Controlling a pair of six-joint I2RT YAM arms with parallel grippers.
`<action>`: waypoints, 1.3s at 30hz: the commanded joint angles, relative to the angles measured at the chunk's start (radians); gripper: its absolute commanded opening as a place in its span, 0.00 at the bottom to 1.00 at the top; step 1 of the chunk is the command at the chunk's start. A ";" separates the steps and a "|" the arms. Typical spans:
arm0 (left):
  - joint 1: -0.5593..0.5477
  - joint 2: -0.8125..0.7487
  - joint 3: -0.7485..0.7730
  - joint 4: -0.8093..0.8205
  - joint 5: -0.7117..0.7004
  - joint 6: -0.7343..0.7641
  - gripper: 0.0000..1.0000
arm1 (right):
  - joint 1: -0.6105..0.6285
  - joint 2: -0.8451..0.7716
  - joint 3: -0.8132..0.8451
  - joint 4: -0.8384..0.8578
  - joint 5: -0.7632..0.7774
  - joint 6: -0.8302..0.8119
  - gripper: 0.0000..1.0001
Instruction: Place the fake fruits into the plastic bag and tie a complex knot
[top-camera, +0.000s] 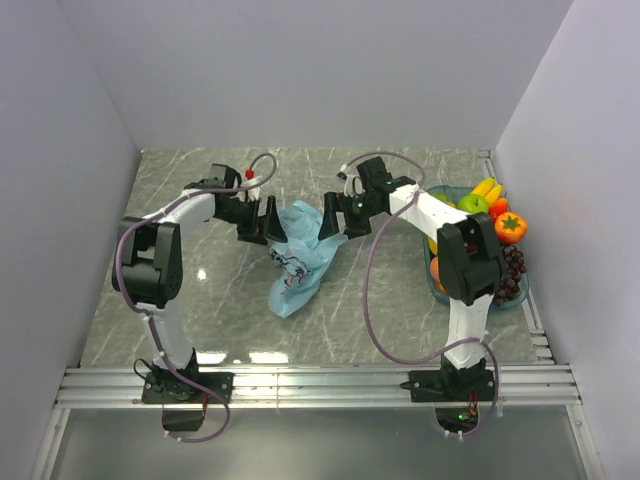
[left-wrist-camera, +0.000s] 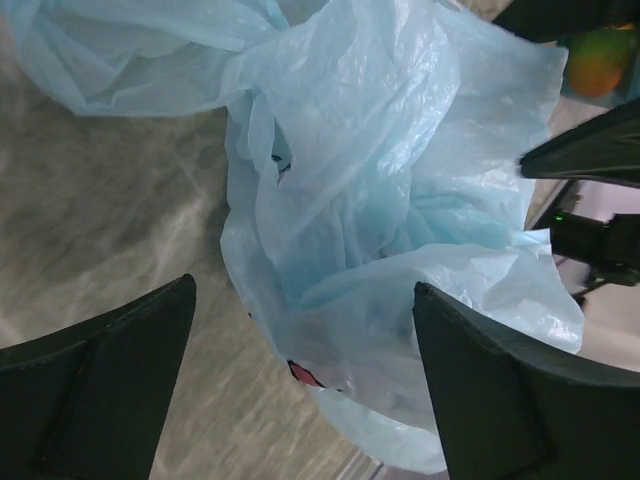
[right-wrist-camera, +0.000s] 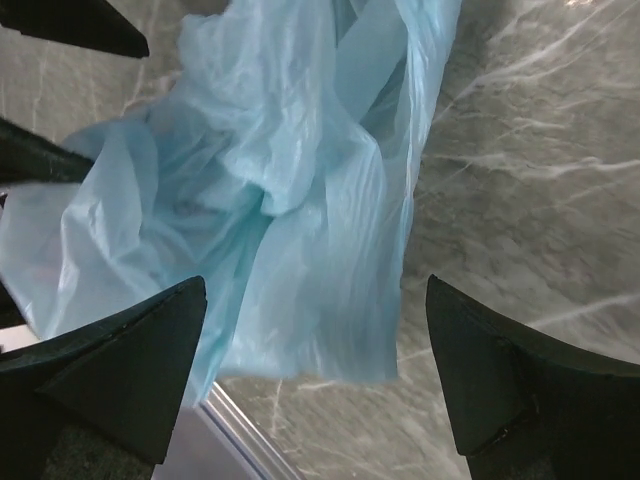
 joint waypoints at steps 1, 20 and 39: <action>-0.008 0.019 -0.029 0.096 0.097 -0.069 0.94 | 0.008 0.017 -0.009 0.100 -0.096 0.057 0.95; 0.066 -0.065 0.057 -0.014 -0.177 0.154 0.00 | -0.027 -0.112 -0.006 0.019 -0.135 -0.047 0.00; 0.066 -0.663 -0.265 0.264 -0.485 0.512 0.01 | -0.072 -0.164 -0.054 0.023 0.214 -0.164 0.43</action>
